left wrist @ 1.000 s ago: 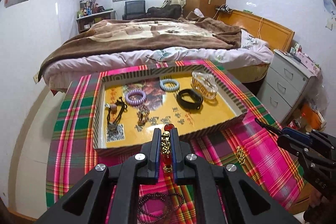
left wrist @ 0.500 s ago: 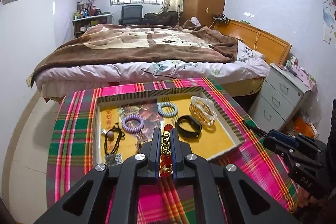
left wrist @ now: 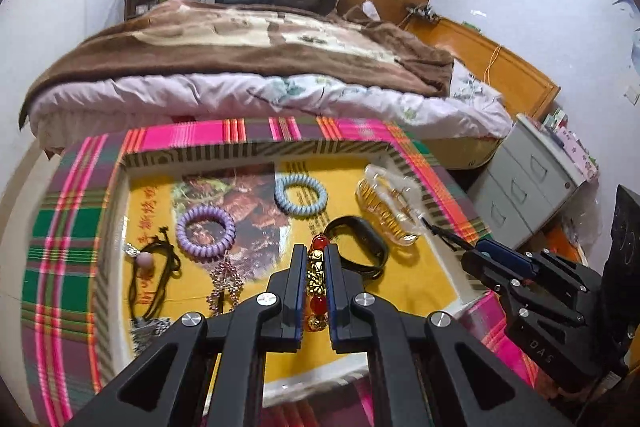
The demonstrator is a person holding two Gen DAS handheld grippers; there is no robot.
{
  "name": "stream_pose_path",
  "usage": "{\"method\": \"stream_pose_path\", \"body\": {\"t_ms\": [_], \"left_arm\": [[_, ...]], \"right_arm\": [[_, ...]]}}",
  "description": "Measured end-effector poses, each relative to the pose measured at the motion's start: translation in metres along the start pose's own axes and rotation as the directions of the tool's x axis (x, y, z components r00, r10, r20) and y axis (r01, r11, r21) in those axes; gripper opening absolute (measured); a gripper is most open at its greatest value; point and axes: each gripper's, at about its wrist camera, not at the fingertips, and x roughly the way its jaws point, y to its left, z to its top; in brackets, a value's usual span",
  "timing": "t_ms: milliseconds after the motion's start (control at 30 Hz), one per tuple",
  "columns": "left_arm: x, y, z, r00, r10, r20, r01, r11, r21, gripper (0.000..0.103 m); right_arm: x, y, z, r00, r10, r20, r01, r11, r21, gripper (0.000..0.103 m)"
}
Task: Organize jewelry
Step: 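Release the red bracelet in the tray with the left tool while the right tool releases the cord necklace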
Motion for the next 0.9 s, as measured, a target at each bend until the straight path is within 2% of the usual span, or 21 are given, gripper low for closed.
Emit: {"method": "stream_pose_path", "body": {"t_ms": [100, 400, 700, 800, 867, 900], "left_arm": [[0.015, 0.007, -0.003, 1.0, 0.016, -0.026, -0.016, 1.0, -0.007, 0.008], [0.028, 0.02, -0.007, 0.995, 0.086, -0.057, -0.087, 0.996, -0.012, 0.008], [0.03, 0.023, -0.006, 0.992, 0.104, -0.07, -0.106, 0.994, -0.019, 0.009], [0.03, 0.022, -0.007, 0.992, 0.1, -0.07, -0.102, 0.995, -0.02, 0.014], [0.03, 0.022, -0.007, 0.992, 0.1, -0.073, -0.102, 0.995, -0.023, 0.028], [0.03, 0.022, -0.008, 0.992, 0.098, -0.073, -0.1, 0.995, -0.025, 0.032]], "right_arm": [[0.016, 0.004, -0.005, 0.999, 0.003, -0.04, -0.004, 1.0, -0.03, 0.021], [0.031, 0.016, -0.015, 0.994, 0.055, -0.089, -0.061, 0.996, -0.065, 0.021], [0.039, 0.013, -0.017, 0.992, 0.038, -0.124, -0.045, 0.998, -0.052, 0.021], [0.039, 0.012, -0.016, 0.992, 0.038, -0.123, -0.044, 0.998, -0.051, 0.021], [0.039, 0.013, -0.015, 0.992, 0.032, -0.124, -0.039, 0.998, -0.054, 0.021], [0.038, 0.013, -0.015, 0.992, 0.032, -0.124, -0.039, 0.998, -0.054, 0.021]]}}
